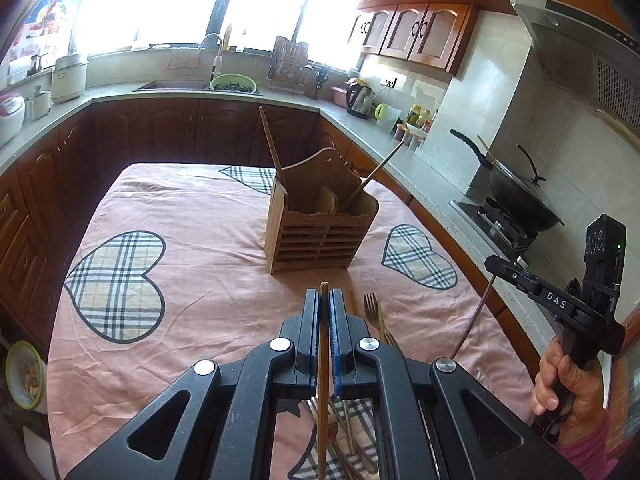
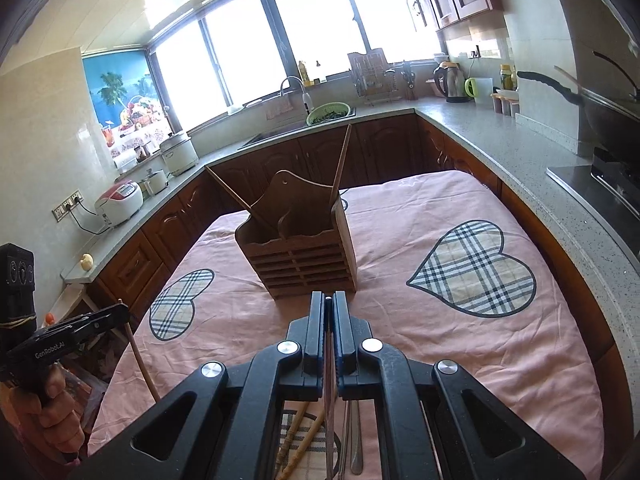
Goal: Organize utensils
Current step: 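Lift the left tool's chopstick toward the holder while the right tool carries its chopstick, then lower the left tool's chopstick into the holder while the right tool inserts its chopstick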
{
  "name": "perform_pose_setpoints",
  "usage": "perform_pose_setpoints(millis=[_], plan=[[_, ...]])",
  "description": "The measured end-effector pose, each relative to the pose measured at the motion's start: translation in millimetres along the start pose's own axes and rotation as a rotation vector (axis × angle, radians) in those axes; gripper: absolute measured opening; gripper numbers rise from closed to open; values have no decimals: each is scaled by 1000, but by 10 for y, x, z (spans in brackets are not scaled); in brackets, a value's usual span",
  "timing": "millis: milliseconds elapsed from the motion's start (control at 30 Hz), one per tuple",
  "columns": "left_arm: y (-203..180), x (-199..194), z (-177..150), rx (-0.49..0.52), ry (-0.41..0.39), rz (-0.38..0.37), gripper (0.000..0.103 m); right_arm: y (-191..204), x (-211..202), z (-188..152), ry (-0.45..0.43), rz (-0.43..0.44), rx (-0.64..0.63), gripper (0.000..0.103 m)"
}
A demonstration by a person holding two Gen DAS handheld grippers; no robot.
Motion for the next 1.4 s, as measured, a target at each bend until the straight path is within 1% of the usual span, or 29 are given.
perform_pose_setpoints(millis=[300,467,667,767,933,1100,1400], plan=[[61,-303,55,-15,-114,13,3,52,-155,133,-56,11,6,4],[111,-389,100,-37,-175,1,3,59,-218,258,-103,30,26,4],[183,-469,216,-67,-269,-15,3,45,-244,457,-166,51,65,4],[237,-458,281,-76,-306,-24,3,51,-222,555,-193,67,76,4],[288,-395,416,-76,-349,-38,3,47,-188,710,-242,64,92,4],[337,-280,529,-71,-381,-51,3,39,-132,884,-277,73,122,4],[464,3,724,-50,-424,-48,3,25,-6,1220,-349,82,163,4]])
Point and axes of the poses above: each gripper's, at about its wrist camera, not at the fingertips, and x roughly the way its jaws point, y to its left, z to its top, the point moved 4 cm from there along x, roughly the way its jaws point, and after that the axes turned 13 degrees about -z, right-handed, at the moved point
